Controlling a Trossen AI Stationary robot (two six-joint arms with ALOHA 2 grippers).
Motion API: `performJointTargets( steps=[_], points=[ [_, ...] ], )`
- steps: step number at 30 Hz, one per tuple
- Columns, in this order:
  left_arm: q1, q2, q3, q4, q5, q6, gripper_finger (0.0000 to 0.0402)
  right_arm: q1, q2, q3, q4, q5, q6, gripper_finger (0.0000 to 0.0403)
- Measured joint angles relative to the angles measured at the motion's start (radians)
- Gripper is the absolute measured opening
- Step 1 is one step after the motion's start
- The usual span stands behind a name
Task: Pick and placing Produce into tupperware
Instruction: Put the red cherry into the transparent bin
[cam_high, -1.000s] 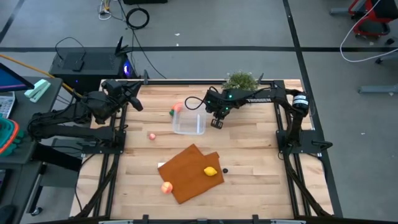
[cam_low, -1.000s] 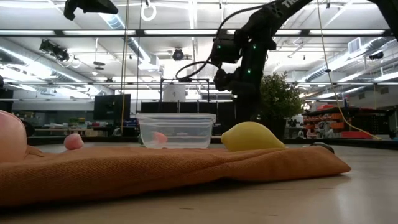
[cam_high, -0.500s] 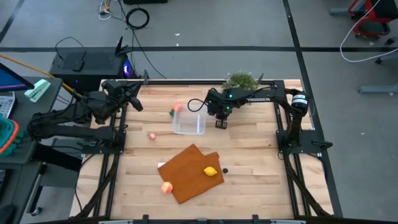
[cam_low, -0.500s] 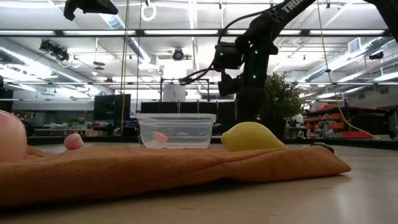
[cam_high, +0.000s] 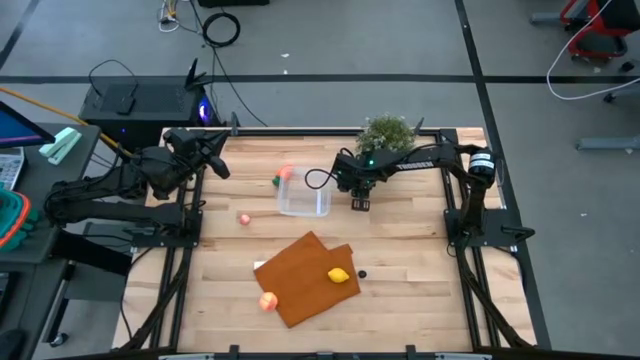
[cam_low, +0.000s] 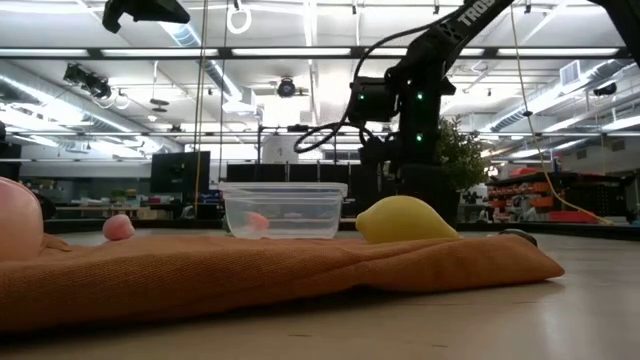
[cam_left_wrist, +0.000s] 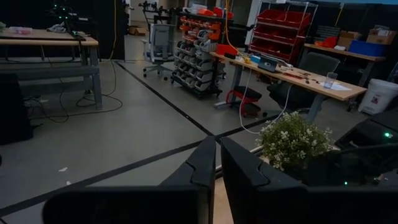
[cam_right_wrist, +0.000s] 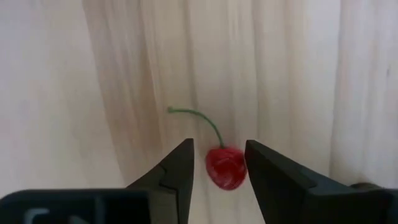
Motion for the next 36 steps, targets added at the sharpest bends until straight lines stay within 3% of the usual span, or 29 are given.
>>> performJointTargets(
  steps=[12,27,36],
  points=[
    [0.0,0.0,0.0,0.0,0.0,0.0,0.0029,0.0,0.0,-0.001,-0.011,-0.003,-0.004,0.0108],
    [0.0,0.0,0.0,0.0,0.0,0.0,0.0023,-0.001,0.0,-0.001,-0.033,-0.006,-0.053,0.0154],
    [0.0,0.0,0.0,0.0,0.0,0.0,0.0034,-0.001,0.0,-0.001,-0.034,-0.024,-0.053,0.0111]
  ],
)
